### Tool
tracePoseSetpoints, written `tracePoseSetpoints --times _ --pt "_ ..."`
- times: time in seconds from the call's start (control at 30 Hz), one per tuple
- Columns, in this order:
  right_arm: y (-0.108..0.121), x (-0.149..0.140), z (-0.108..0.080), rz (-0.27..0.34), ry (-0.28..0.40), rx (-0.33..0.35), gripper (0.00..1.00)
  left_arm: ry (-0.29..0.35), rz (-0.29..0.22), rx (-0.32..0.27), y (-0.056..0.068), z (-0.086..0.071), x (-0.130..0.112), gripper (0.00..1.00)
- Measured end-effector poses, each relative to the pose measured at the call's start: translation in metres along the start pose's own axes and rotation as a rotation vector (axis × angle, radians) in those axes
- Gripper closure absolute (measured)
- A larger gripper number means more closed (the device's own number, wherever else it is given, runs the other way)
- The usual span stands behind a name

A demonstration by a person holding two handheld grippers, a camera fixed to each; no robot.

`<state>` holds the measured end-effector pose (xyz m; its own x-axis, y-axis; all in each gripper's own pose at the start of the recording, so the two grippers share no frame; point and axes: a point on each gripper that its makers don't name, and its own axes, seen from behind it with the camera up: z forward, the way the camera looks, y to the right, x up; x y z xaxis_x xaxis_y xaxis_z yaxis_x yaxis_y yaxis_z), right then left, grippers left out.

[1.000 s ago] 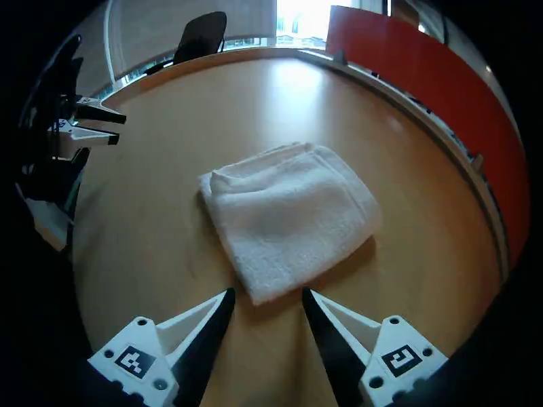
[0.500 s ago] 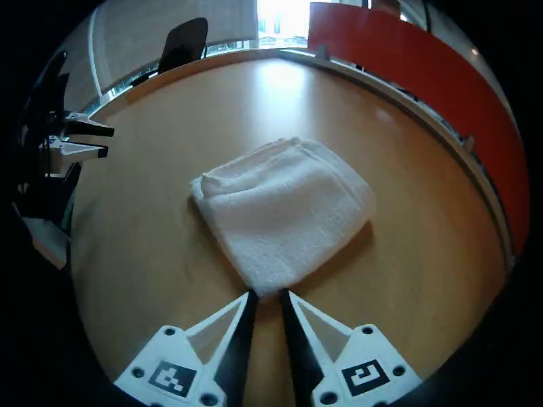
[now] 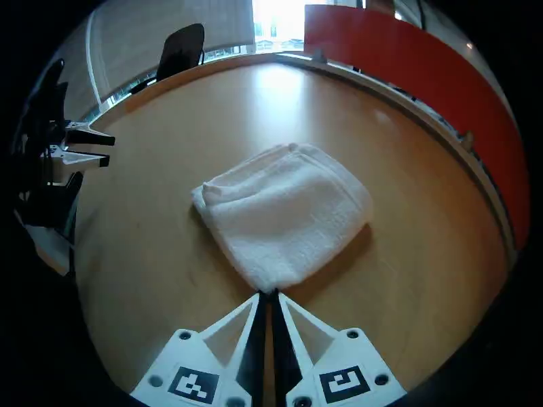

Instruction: Fold towel

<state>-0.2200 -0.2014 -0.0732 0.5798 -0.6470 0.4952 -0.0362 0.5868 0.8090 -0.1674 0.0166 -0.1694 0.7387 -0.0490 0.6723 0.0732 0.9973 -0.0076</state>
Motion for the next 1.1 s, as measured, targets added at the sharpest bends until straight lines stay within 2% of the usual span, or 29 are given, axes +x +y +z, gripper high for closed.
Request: tracePoseSetpoints --times 0.23,0.53,0.87,1.1 --pt "0.006 0.015 -0.009 -0.016 0.022 -0.02 0.96 0.0 0.004 -0.004 0.0 0.0 0.0 0.01" --pt "0.018 0.056 -0.027 -0.057 0.074 -0.047 0.96 0.006 0.006 -0.005 -0.003 -0.001 0.004 0.01" --pt "0.03 0.115 -0.053 -0.154 0.13 -0.07 0.96 0.033 0.016 -0.011 -0.002 -0.004 0.014 0.01" --pt "0.044 0.157 -0.077 -0.238 0.171 -0.114 0.96 0.061 0.025 -0.018 0.002 -0.007 0.025 0.01"
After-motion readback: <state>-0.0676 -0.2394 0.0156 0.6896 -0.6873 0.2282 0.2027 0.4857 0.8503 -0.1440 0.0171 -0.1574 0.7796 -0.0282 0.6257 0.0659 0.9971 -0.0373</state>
